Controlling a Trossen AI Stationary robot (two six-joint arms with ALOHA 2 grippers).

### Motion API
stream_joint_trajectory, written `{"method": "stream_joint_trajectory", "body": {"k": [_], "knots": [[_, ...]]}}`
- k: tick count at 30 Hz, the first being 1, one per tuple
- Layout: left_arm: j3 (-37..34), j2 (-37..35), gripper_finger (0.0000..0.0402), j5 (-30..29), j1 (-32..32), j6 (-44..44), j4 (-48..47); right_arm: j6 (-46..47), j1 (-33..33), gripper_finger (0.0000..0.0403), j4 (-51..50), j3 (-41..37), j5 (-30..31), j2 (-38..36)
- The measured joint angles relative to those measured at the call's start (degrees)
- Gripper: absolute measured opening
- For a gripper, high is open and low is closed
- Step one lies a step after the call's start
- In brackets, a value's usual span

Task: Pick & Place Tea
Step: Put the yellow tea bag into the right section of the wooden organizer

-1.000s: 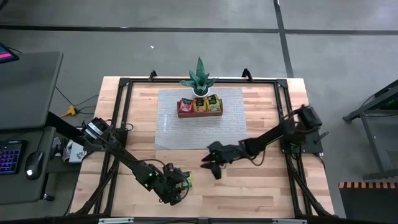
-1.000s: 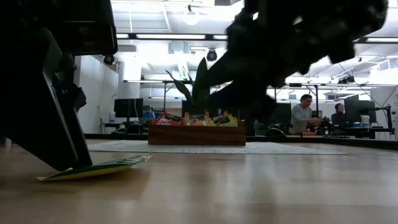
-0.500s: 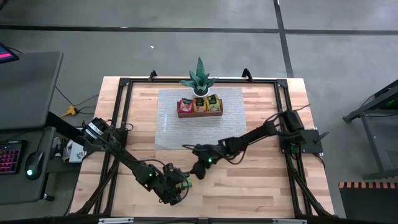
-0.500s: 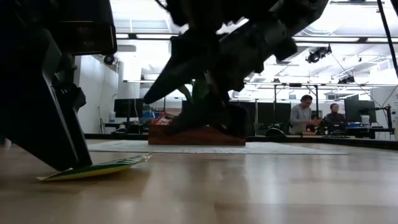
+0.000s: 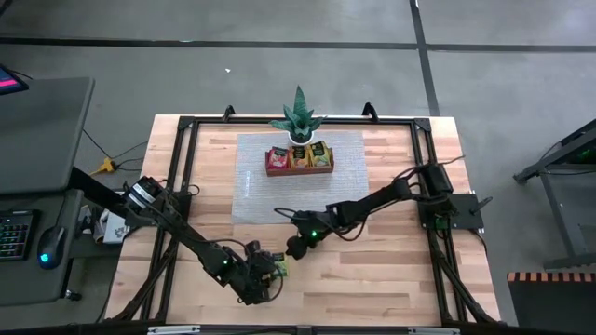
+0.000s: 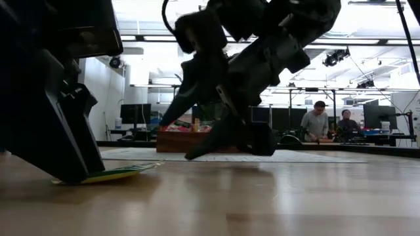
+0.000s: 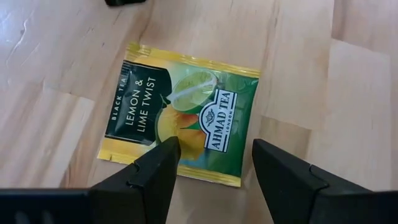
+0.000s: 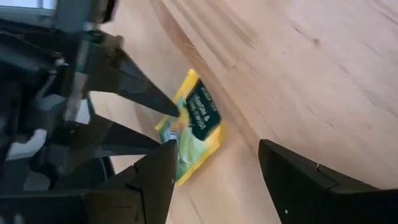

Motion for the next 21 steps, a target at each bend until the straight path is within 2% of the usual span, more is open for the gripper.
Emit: {"method": "stream_joint_trajectory", "body": {"k": [10,21], "knots": [[-0.04,0.02,0.0209,-0.41,0.05,3.49,-0.07,4.56,-0.04,0.0221,4.59,0.13,-1.45,3.78],[-0.04,0.04,0.0209,-1.22,0.07,3.54,0.19,4.35,0.32,0.0220,4.75,0.28,-3.57,4.20]]}}
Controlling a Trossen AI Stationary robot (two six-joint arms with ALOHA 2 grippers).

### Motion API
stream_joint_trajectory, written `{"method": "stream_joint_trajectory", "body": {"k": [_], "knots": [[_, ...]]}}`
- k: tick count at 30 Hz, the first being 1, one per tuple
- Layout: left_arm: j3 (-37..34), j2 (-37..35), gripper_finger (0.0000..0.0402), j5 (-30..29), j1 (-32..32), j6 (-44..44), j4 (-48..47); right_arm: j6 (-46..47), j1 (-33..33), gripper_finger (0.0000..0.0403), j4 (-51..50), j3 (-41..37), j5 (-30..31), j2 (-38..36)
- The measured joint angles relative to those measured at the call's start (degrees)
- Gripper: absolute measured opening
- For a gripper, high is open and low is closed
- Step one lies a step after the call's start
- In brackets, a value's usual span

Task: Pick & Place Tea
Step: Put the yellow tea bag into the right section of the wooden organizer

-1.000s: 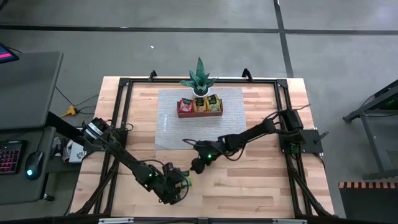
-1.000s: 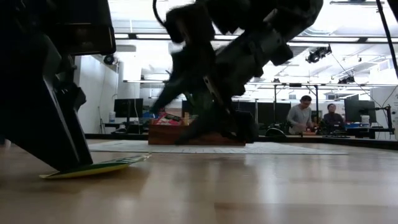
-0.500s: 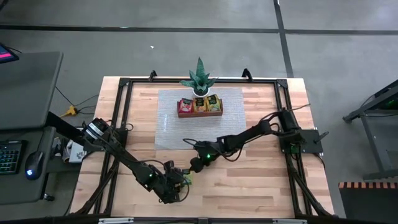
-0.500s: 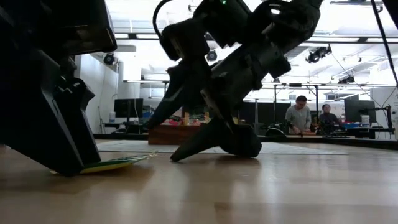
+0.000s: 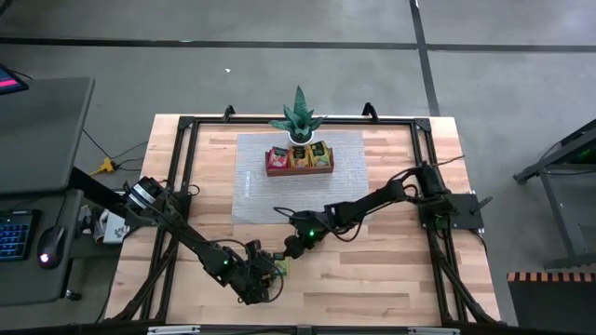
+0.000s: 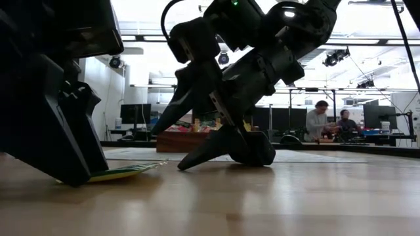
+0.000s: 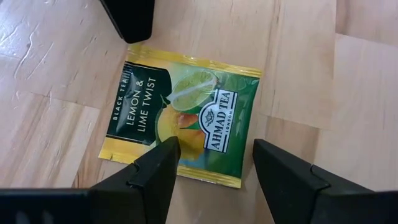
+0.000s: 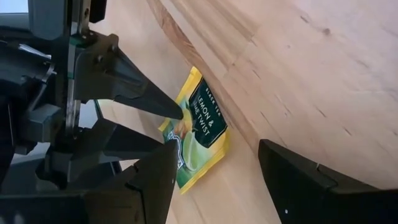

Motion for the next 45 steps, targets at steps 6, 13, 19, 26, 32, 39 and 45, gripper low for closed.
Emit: {"method": "stream_joint_trajectory", "body": {"k": [6,13,19,26,32,39,45], "knots": [[0.00,0.00,0.0209,-0.21,0.00,0.24,0.16,-0.27,0.09,0.0221,0.37,-0.02,-0.98,0.07],[0.00,0.00,0.0209,-0.24,0.00,0.38,0.24,-1.05,0.18,0.0220,0.48,-0.07,-0.30,0.11],[0.00,0.00,0.0209,-0.26,0.00,0.39,0.27,-2.85,0.59,0.0220,0.67,0.92,-0.13,1.61],[0.00,0.00,0.0209,0.15,0.00,0.39,0.46,-7.21,1.31,0.0220,-4.89,13.29,-3.87,9.46],[0.00,0.00,0.0209,0.44,-0.02,0.28,0.46,-12.17,1.56,0.0220,-10.77,17.27,-3.26,10.58],[0.00,-0.02,0.0209,0.89,-0.02,-0.06,0.39,-12.43,-0.89,0.0220,-11.84,17.34,-3.29,10.58],[0.04,-0.02,0.0209,1.75,0.00,-0.07,0.26,-12.83,-3.60,0.0220,-13.46,17.42,-5.85,10.62]]}}
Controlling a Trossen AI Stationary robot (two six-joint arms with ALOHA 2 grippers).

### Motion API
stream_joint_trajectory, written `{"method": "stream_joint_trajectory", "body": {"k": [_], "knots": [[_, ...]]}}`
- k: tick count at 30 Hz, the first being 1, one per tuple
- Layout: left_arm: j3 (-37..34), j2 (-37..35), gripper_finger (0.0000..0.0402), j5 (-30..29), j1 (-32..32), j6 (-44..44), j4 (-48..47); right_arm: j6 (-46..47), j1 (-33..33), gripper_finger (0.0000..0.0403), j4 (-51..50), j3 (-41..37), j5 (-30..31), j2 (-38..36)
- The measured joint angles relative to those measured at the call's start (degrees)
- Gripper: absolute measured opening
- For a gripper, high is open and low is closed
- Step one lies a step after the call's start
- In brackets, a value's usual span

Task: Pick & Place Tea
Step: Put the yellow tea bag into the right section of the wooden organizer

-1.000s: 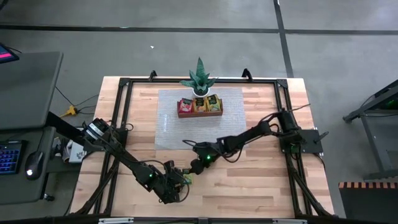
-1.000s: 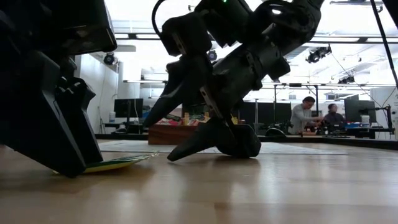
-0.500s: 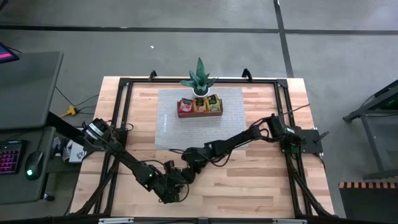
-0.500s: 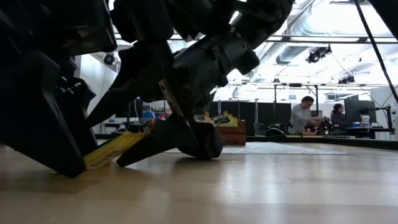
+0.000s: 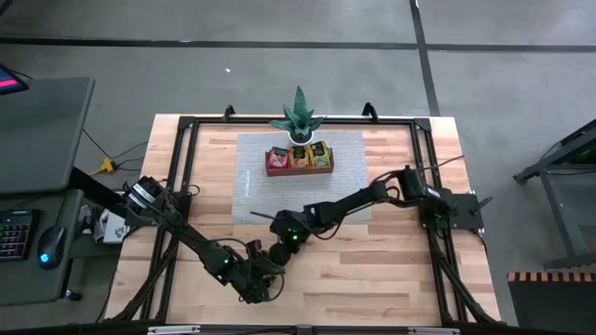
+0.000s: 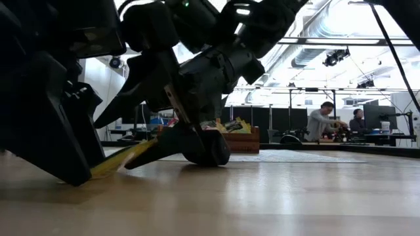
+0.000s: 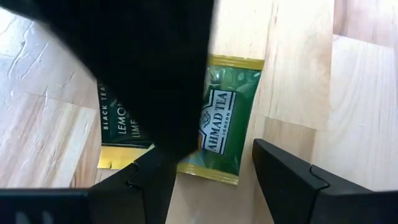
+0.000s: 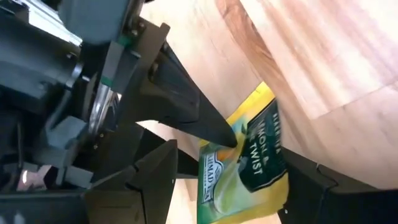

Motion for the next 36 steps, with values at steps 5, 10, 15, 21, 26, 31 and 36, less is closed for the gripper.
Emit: {"method": "stream_joint_trajectory", "body": {"k": [5,10,15,21,26,31,36], "knots": [[0.00,-0.02,0.0209,0.39,0.00,0.02,-0.02,-1.22,-1.53,0.0220,-0.99,0.00,-3.46,0.00],[0.00,-0.02,0.0209,0.41,0.00,0.02,0.07,-2.62,-1.68,0.0218,-2.45,0.04,-5.17,0.02],[0.00,-0.02,0.0209,0.41,0.00,0.02,0.14,-2.96,-1.67,0.0186,-2.98,0.05,-5.17,0.00],[0.00,-0.02,0.0209,0.46,-0.02,0.02,0.21,-3.26,-2.39,0.0110,-3.00,0.00,-7.41,0.00],[0.00,-0.02,0.0209,0.81,-0.02,0.00,0.24,-3.68,-2.70,0.0039,-2.80,-0.06,-9.01,0.02],[0.02,-0.02,0.0209,0.85,-0.04,0.00,0.33,-4.69,-2.76,0.0008,-2.57,-0.15,-10.01,0.00],[0.04,-0.04,0.0209,1.86,-0.02,0.02,0.37,-6.41,-2.76,0.0003,-3.43,-0.17,-10.58,-1.00]]}}
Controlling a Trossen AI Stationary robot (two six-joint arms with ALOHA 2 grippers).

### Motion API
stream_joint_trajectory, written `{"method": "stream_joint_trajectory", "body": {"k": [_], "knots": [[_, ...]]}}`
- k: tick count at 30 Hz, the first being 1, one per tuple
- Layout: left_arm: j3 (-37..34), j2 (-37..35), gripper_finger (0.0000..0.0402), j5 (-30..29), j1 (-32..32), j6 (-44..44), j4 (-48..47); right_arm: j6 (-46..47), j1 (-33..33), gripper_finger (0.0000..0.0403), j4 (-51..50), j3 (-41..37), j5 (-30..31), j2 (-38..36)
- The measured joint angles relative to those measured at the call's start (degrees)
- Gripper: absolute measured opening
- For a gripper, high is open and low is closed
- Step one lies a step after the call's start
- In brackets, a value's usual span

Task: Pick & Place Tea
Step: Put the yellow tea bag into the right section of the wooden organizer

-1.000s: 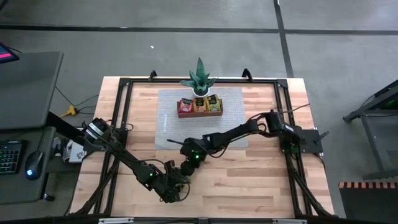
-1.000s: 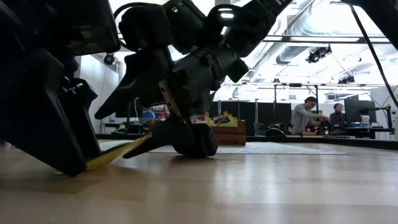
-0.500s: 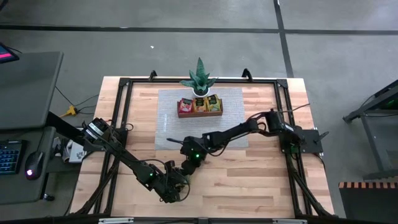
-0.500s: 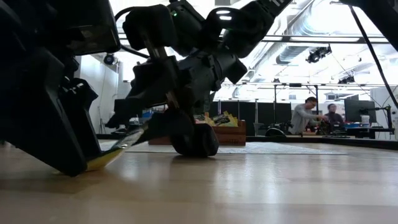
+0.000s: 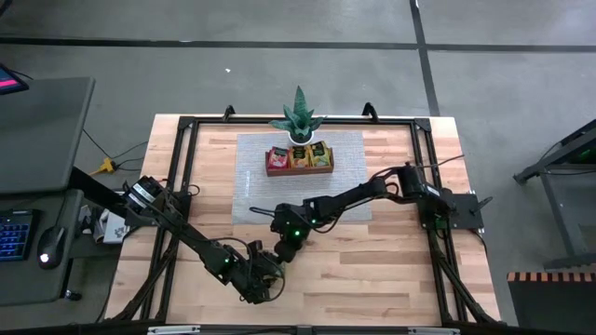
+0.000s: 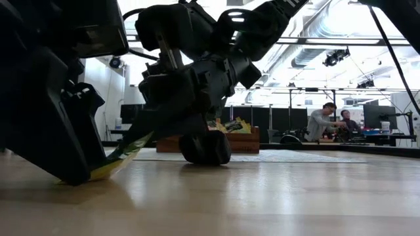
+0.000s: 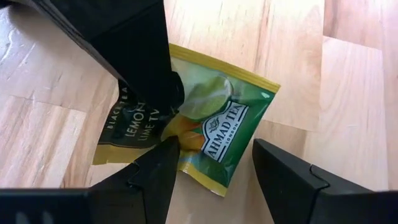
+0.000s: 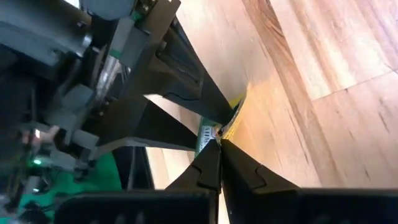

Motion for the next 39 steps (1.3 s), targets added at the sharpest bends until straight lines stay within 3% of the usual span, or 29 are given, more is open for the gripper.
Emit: {"method": "stream_joint_trajectory", "body": {"k": [7,15,20,29,35,39], "knots": [[0.01,-0.93,0.0209,-0.25,0.15,-0.05,-1.34,-6.19,-0.12,0.0001,-7.55,-0.32,6.07,-3.74],[-0.42,-6.69,0.0209,0.27,1.07,-0.43,-12.39,-10.62,-0.24,0.0000,-20.40,-0.34,11.97,-8.63],[-0.32,-9.42,0.0209,-1.44,1.53,-0.37,-16.88,-12.78,-0.06,0.0000,-23.23,-0.11,15.64,-12.79],[-0.20,-12.79,0.0209,-4.12,2.23,-0.03,-20.61,-20.21,0.19,0.0000,-33.30,-0.03,32.39,-24.85],[-1.10,-15.14,0.0209,-0.44,5.97,3.17,-19.30,-25.48,-0.06,0.0000,-42.54,0.00,47.40,-34.07],[-4.35,-19.55,0.0209,1.97,9.49,6.58,-16.39,-27.38,-2.01,0.0000,-47.68,0.00,53.77,-38.68]]}}
